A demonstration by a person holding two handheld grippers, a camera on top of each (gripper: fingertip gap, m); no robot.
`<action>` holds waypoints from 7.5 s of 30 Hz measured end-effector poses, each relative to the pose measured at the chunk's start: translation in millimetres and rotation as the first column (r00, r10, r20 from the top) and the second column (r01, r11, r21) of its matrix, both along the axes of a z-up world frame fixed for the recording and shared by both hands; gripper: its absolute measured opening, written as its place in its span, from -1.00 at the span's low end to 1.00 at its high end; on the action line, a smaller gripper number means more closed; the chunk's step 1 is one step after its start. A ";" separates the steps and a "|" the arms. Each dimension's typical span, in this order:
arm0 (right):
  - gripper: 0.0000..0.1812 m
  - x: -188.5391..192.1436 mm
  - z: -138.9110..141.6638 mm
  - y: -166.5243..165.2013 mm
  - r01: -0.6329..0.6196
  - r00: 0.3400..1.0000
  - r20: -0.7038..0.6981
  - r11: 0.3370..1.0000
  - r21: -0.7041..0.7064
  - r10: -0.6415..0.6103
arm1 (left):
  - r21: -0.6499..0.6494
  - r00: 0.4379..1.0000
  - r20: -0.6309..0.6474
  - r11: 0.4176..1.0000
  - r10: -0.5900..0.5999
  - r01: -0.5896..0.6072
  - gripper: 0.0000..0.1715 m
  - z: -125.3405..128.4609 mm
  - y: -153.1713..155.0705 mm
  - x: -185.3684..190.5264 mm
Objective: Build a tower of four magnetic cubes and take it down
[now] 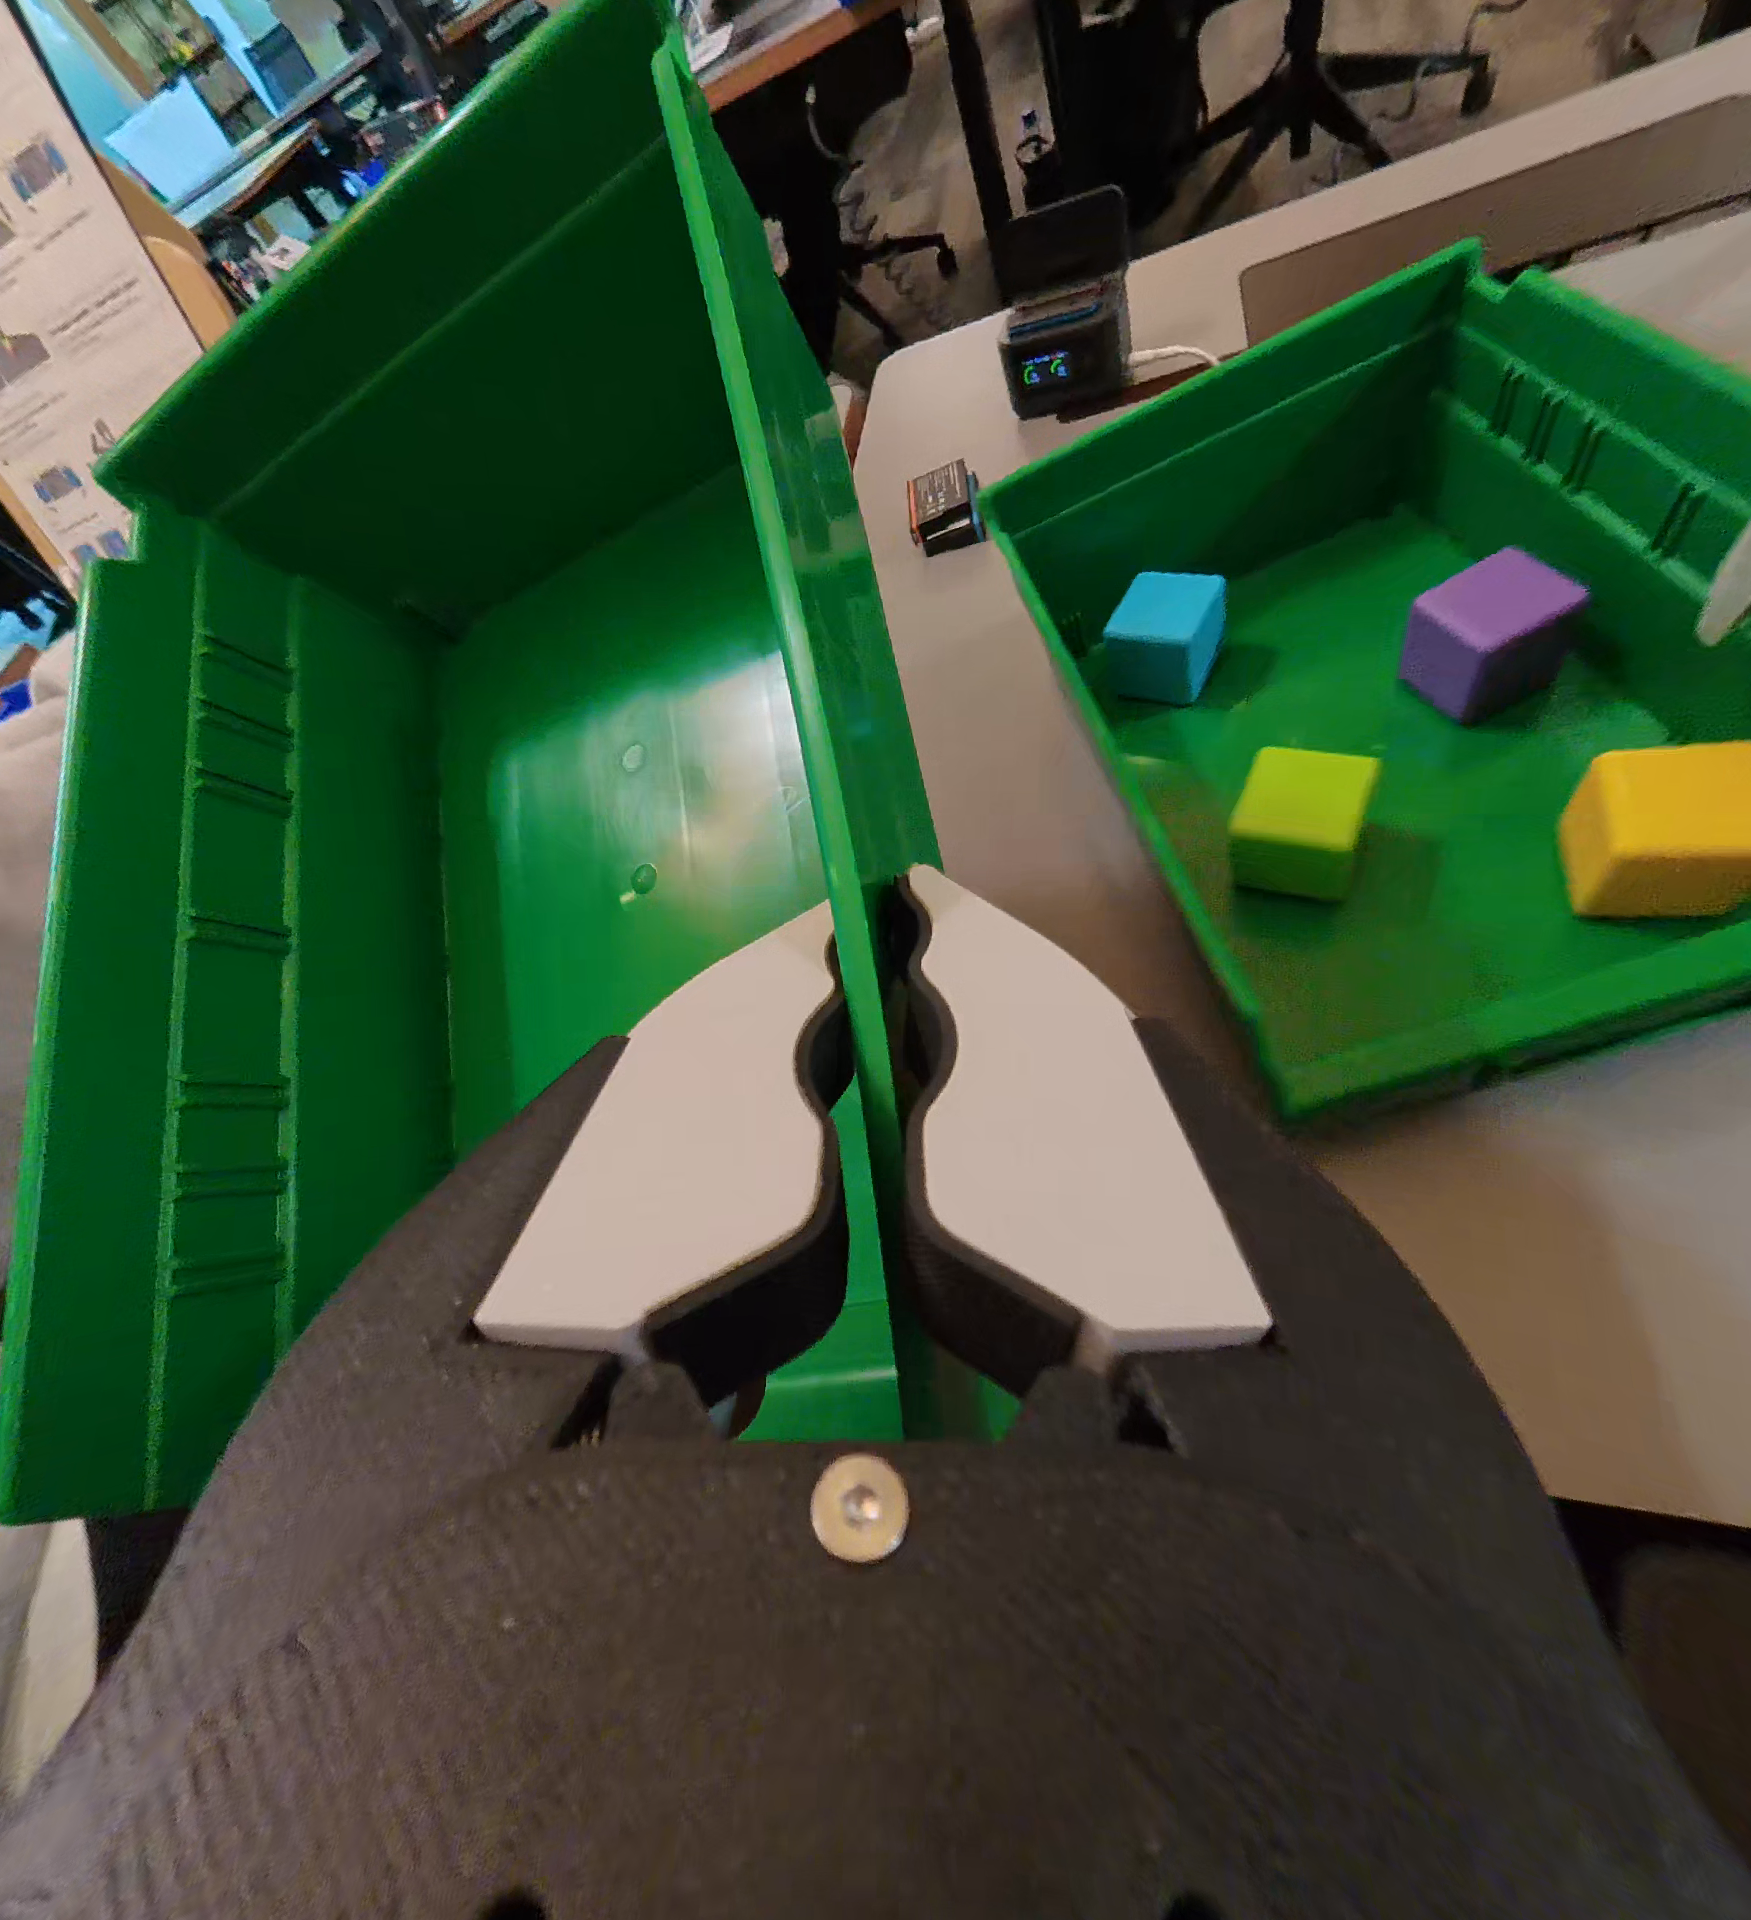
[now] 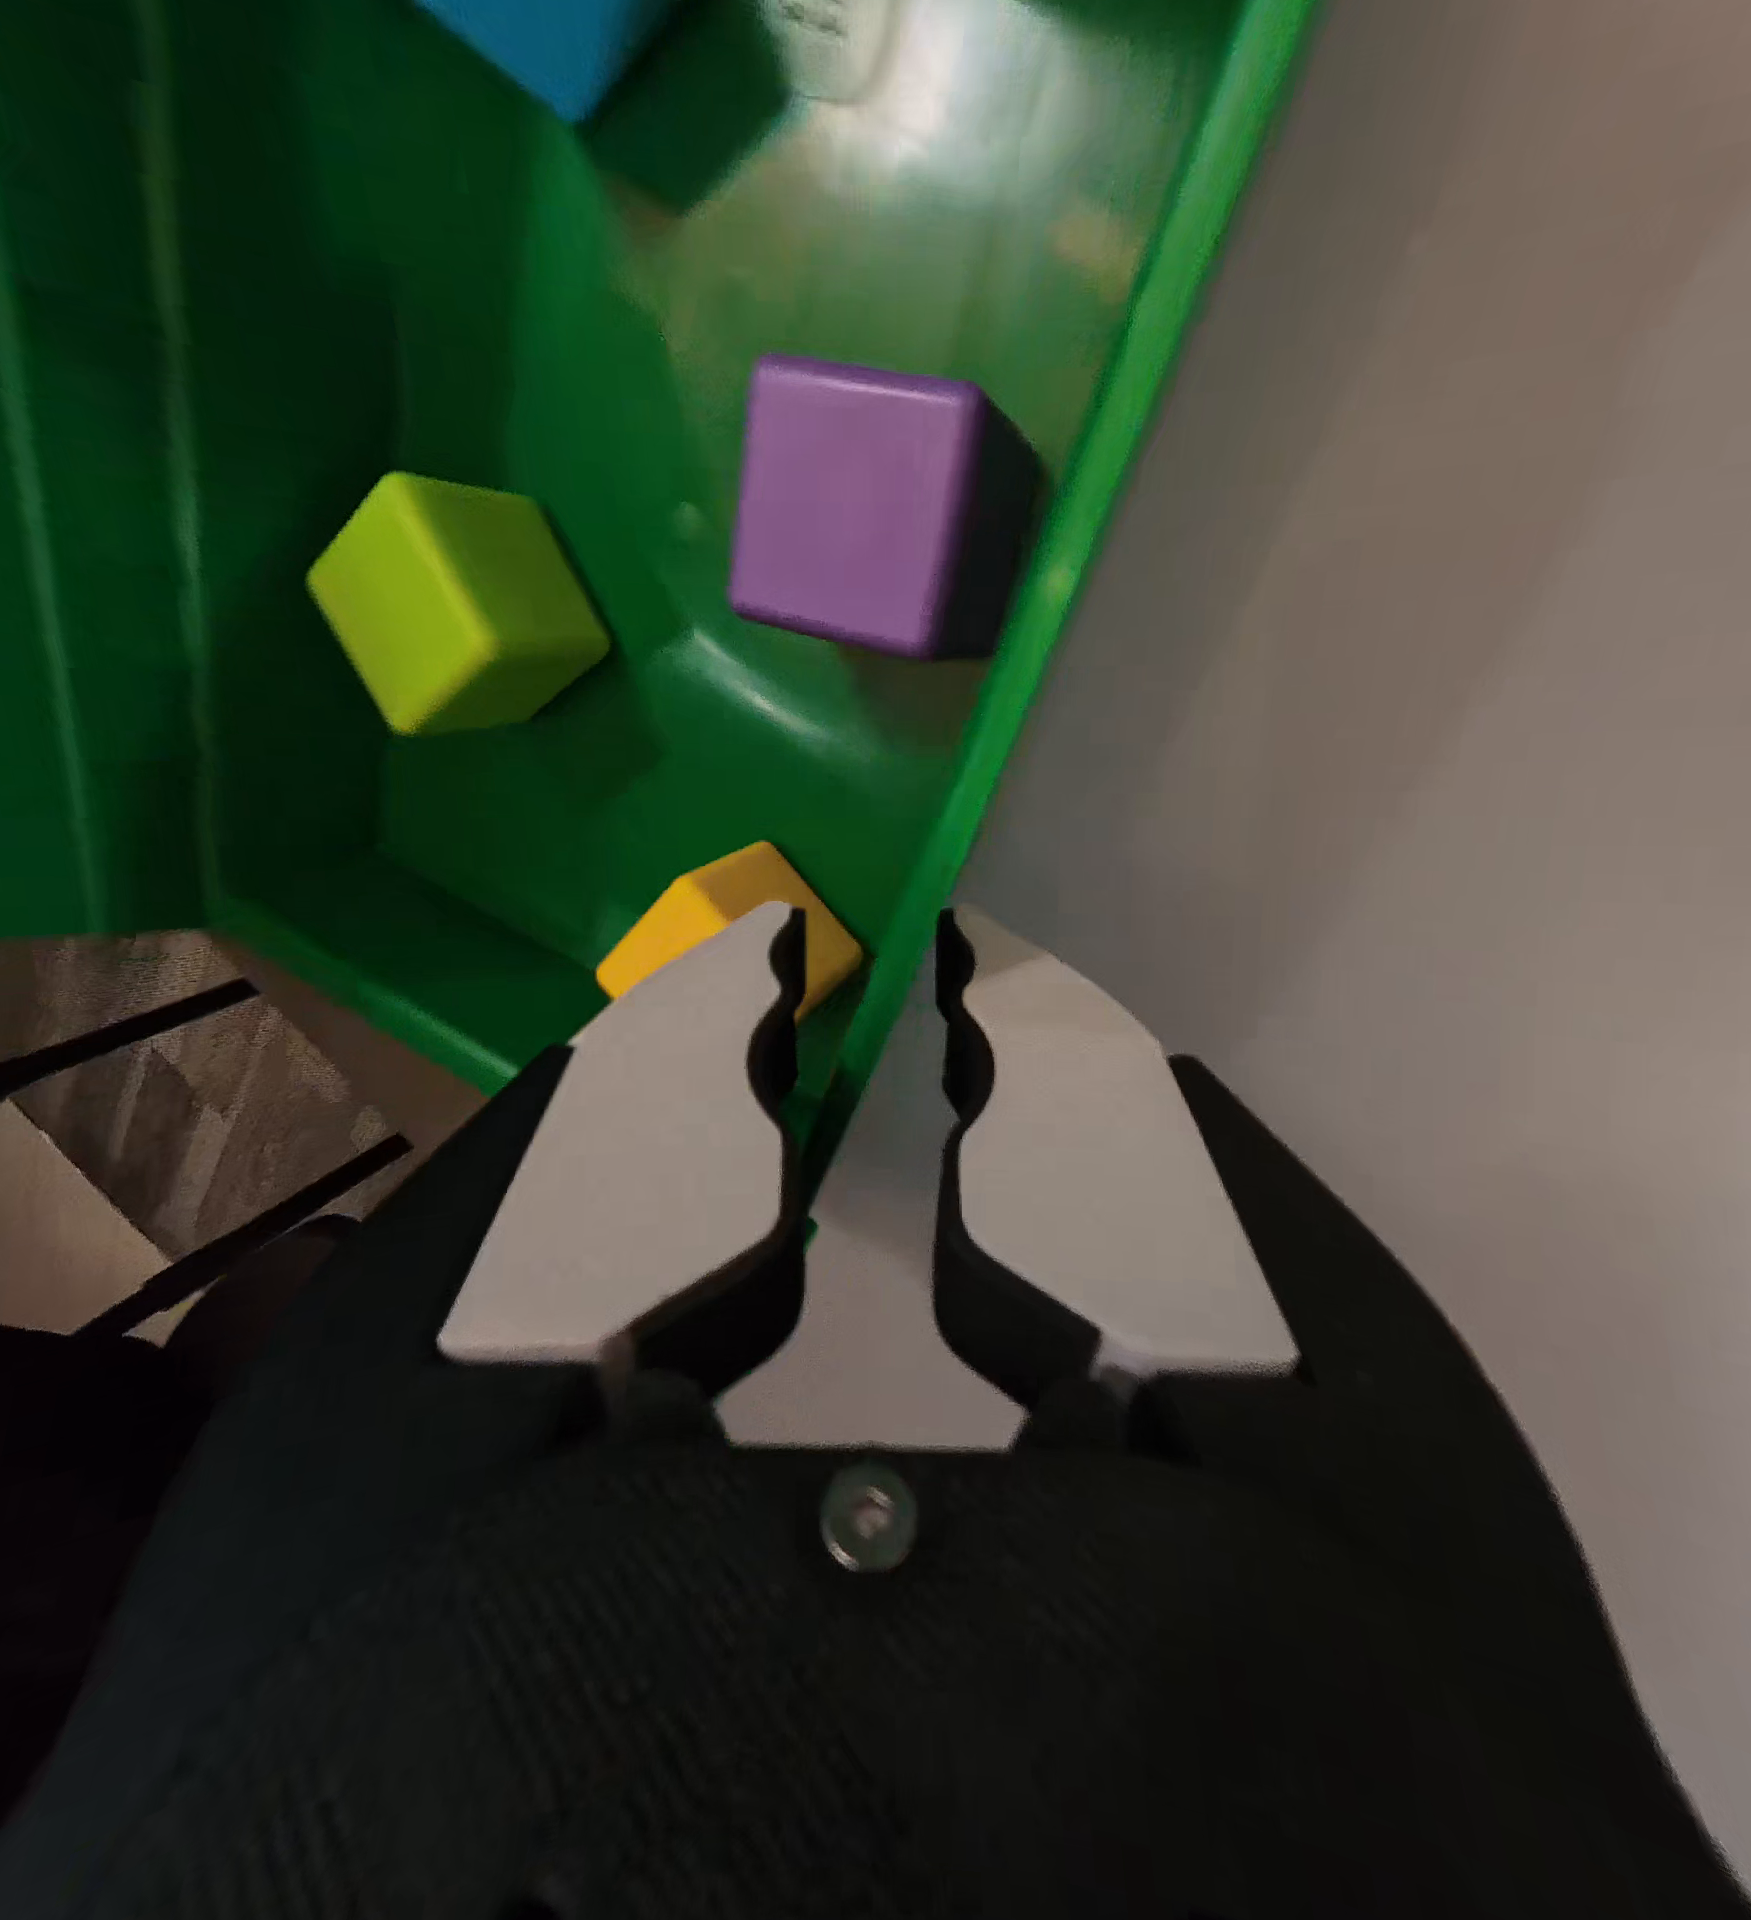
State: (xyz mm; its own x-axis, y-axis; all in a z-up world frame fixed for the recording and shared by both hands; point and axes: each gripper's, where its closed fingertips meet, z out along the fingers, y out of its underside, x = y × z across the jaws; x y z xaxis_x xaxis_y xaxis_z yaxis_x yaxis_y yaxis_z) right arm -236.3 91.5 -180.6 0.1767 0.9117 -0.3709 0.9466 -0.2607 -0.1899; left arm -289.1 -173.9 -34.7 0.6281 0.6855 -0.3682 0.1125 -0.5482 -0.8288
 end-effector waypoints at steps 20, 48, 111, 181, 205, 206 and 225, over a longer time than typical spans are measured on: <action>-0.92 -18.2 36.7 -30.6 0.029 0.982 -0.176 0.979 -0.202 -0.066 | 0.061 0.999 -0.039 0.998 -0.026 0.028 -0.92 12.0 -3.2 18.5; -0.57 196.7 104.9 19.2 0.036 0.794 -0.568 0.948 -0.315 -0.219 | 0.128 0.859 -0.015 0.852 -0.511 0.509 -0.93 47.0 128.9 179.4; -0.94 583.1 25.0 319.8 0.891 0.454 -0.759 0.226 0.394 -0.467 | 0.460 0.367 0.537 0.629 -0.759 0.627 -0.50 -132.1 348.9 253.1; -0.94 278.8 125.2 158.5 0.637 0.141 -0.984 0.771 0.006 -0.109 | 0.379 0.646 0.337 0.727 -0.685 0.573 -0.42 -132.0 299.0 198.5; -0.43 239.0 75.7 120.1 0.458 0.312 -0.949 0.882 0.113 -0.041 | 0.163 0.912 0.386 0.983 -0.138 0.079 -0.34 -105.2 101.3 -9.7; -0.45 242.4 76.9 121.1 0.468 0.310 -0.951 0.873 0.140 -0.014 | 0.129 0.907 0.400 0.988 -0.134 0.089 -0.35 -113.2 99.3 -12.1; -0.57 270.3 66.0 128.4 0.501 0.346 -0.938 0.851 0.157 -0.031 | -0.112 0.734 0.545 0.832 -0.406 0.543 -0.17 -170.9 109.7 19.0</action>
